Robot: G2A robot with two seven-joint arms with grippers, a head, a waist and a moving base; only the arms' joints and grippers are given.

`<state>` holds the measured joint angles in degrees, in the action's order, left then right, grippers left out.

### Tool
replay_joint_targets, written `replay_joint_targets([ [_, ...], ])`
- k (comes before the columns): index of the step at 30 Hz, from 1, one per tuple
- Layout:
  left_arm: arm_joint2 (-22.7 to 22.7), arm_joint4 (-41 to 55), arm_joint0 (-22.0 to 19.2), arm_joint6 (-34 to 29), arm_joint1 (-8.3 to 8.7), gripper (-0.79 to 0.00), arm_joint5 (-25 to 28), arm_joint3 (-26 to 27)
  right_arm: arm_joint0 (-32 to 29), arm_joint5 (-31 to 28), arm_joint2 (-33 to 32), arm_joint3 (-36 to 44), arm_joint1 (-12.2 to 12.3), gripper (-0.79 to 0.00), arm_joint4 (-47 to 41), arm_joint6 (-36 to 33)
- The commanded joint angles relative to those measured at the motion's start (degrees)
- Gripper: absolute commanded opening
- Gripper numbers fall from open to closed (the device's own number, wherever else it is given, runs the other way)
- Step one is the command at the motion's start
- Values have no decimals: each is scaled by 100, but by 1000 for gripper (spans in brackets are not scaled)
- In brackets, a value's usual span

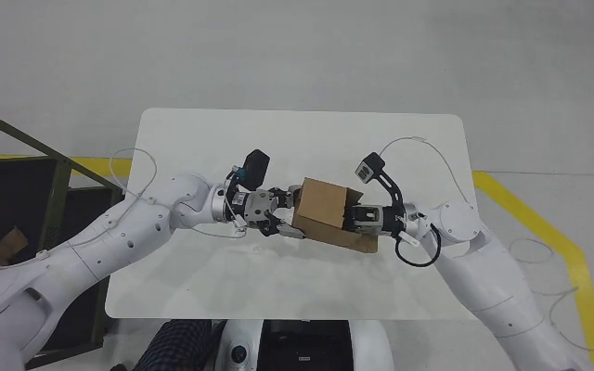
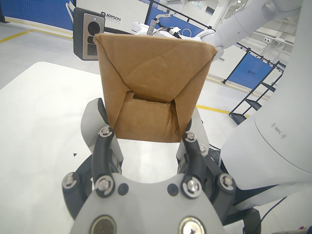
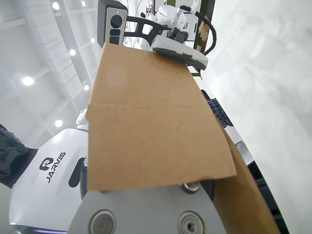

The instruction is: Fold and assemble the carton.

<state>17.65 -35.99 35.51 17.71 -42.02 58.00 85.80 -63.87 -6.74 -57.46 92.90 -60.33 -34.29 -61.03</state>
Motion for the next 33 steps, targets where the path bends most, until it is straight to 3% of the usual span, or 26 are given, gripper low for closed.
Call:
replay_joint_targets([
  [1,3,10,5,-33,-8,-332,0,10,49,13,71,7,-24,-785,-15,-10],
  [14,41,123,19,-179,-50,-323,0,-9,339,38,461,-135,-186,-785,29,41],
  [27,103,155,72,-186,-45,-320,0,-16,1,43,-68,-39,-75,-785,158,7],
  [33,118,146,94,-203,-53,-320,0,-11,-10,100,22,61,-103,-785,158,-19],
])
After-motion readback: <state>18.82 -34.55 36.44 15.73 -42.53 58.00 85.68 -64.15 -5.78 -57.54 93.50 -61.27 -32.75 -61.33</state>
